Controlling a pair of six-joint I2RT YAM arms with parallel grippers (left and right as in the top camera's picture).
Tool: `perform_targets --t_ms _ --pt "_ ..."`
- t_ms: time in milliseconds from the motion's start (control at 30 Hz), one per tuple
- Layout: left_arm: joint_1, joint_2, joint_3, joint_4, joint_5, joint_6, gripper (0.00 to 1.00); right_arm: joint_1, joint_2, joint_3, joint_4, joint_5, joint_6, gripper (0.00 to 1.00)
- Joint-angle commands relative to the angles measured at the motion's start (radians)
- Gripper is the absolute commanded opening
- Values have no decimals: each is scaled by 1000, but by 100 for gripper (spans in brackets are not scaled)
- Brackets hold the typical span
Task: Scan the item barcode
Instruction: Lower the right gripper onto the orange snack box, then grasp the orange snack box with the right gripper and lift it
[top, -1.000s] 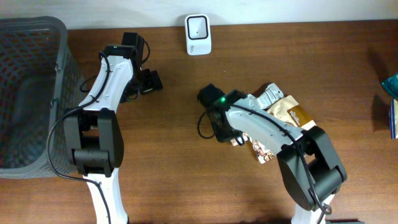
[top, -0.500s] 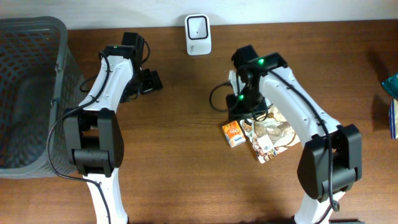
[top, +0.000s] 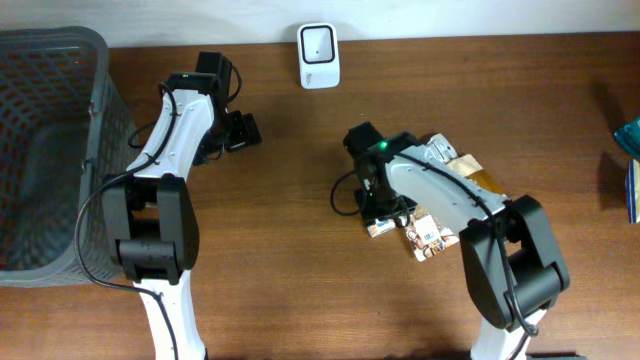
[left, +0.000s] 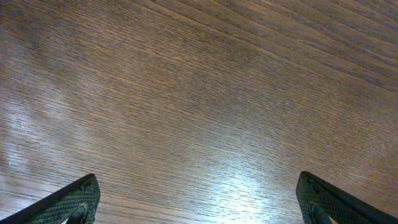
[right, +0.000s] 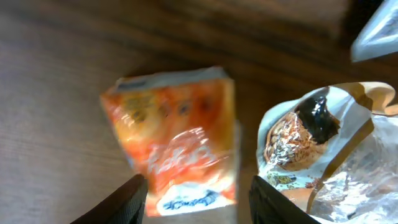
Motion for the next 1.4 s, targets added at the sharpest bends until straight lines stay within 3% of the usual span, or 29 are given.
perform_targets --t_ms 0,167,500,800,967,1200,1367 --pt "-2 -30 -4 -2 -7 2 99 -62 -9 9 25 -73 -50 53" --pt "-2 -30 -4 -2 -7 2 99 -140 -9 8 37 -295 -176 52" --pt "-2 -30 -4 -2 -7 2 99 -161 -9 -36 49 -384 -172 49" --pt "-2 -30 -4 -2 -7 2 99 -161 -9 -53 108 -242 -172 53" --pt "-2 -30 -4 -1 -7 2 99 -158 -9 -53 124 -453 -171 52" --pt "-2 -30 -4 -2 -7 2 99 -101 -9 -53 193 -495 6 51" --pt "-2 -30 -4 -2 -7 2 99 -84 -10 -9 190 -458 13 52"
